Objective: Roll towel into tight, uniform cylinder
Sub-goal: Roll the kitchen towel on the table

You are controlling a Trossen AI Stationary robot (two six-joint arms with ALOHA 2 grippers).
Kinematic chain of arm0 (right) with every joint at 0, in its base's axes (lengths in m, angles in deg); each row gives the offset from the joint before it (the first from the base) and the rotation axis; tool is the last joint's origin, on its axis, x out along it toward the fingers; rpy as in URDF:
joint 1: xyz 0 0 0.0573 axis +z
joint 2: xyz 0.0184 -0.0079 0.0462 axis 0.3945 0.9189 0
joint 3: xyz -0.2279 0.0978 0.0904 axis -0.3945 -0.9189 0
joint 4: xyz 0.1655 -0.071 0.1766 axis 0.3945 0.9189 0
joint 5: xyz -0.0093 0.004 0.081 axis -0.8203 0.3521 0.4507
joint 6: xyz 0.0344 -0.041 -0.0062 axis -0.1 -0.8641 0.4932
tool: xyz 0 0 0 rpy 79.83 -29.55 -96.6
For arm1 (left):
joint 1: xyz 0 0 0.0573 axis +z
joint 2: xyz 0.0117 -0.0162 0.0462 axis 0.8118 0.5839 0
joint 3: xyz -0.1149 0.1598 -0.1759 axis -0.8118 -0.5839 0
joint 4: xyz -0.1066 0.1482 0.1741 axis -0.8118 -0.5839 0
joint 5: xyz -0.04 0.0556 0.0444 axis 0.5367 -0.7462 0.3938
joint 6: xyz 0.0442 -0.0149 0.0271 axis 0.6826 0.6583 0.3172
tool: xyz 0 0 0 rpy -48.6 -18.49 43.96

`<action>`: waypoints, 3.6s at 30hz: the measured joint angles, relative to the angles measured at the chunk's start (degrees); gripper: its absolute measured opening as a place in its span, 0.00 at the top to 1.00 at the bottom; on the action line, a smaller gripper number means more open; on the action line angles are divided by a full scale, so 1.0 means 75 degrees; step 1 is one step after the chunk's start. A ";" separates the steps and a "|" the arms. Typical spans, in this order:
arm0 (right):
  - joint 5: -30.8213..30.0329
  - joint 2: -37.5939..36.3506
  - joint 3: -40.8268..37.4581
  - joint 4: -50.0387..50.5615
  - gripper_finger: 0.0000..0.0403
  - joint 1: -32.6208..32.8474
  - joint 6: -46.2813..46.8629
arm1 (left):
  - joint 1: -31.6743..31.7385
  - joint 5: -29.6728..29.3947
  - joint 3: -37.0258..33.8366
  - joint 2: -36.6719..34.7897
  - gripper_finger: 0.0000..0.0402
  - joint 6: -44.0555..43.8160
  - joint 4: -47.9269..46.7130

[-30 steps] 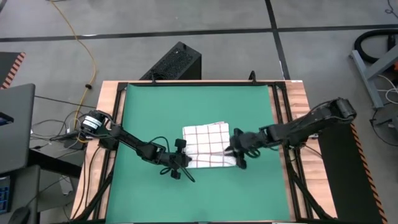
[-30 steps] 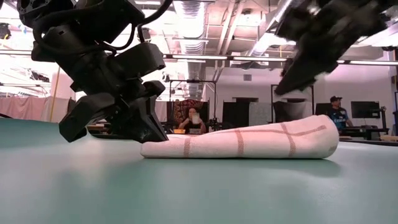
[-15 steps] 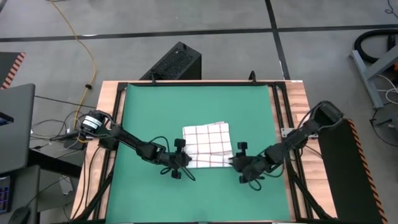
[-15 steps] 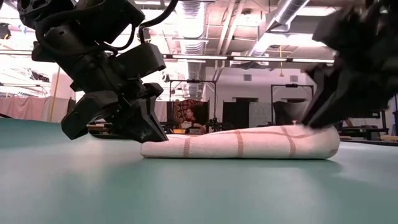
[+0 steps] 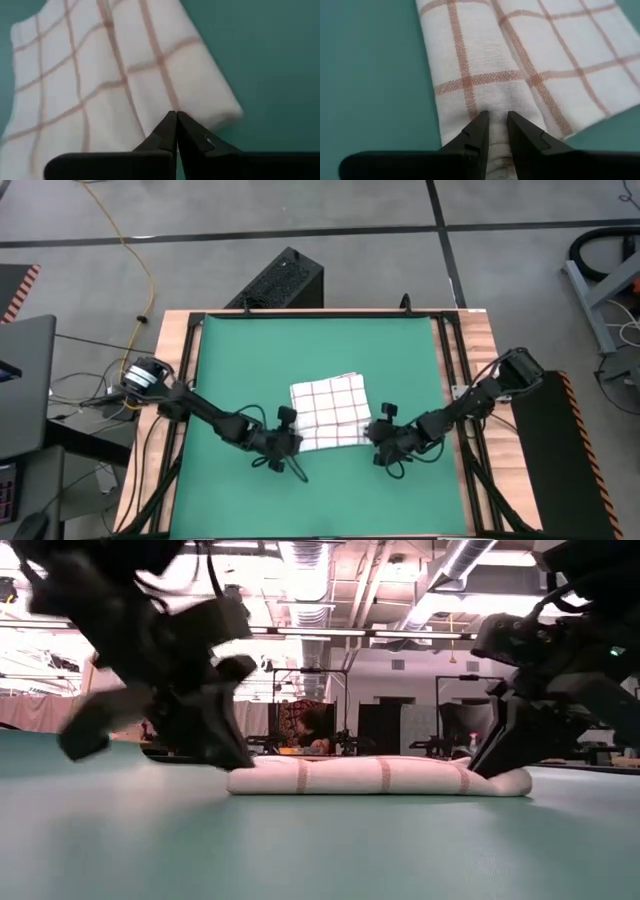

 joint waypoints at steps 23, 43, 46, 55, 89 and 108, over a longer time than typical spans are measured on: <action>0.0105 0.0019 -0.0028 -0.0535 0.77 -0.0121 -0.0214 | 0.0415 0.0184 0.0166 0.1458 1.00 0.1231 0.3810; -0.0852 -0.1673 -0.0039 -0.0786 0.56 0.1034 -0.3325 | 0.0639 0.0133 -0.0078 0.1460 1.00 -0.0660 0.2058; -0.0922 -0.1332 -0.0036 -0.1025 0.41 0.0866 -0.3432 | 0.0647 0.0198 -0.0082 0.1465 1.00 -0.0773 0.2049; -0.0916 -0.0215 -0.0033 -0.1163 0.30 0.0370 -0.3800 | 0.0744 0.0441 -0.0095 0.1469 1.00 -0.0902 0.1994; 0.1302 0.0423 0.1058 0.0959 0.91 -0.0404 -0.1121 | 0.0767 0.1541 -0.0098 0.1456 1.00 -0.1325 0.1976; 0.6819 -0.0316 0.1386 0.1345 0.91 -0.3423 0.0448 | 0.0814 0.3505 -0.0092 0.1457 1.00 -0.1829 0.2236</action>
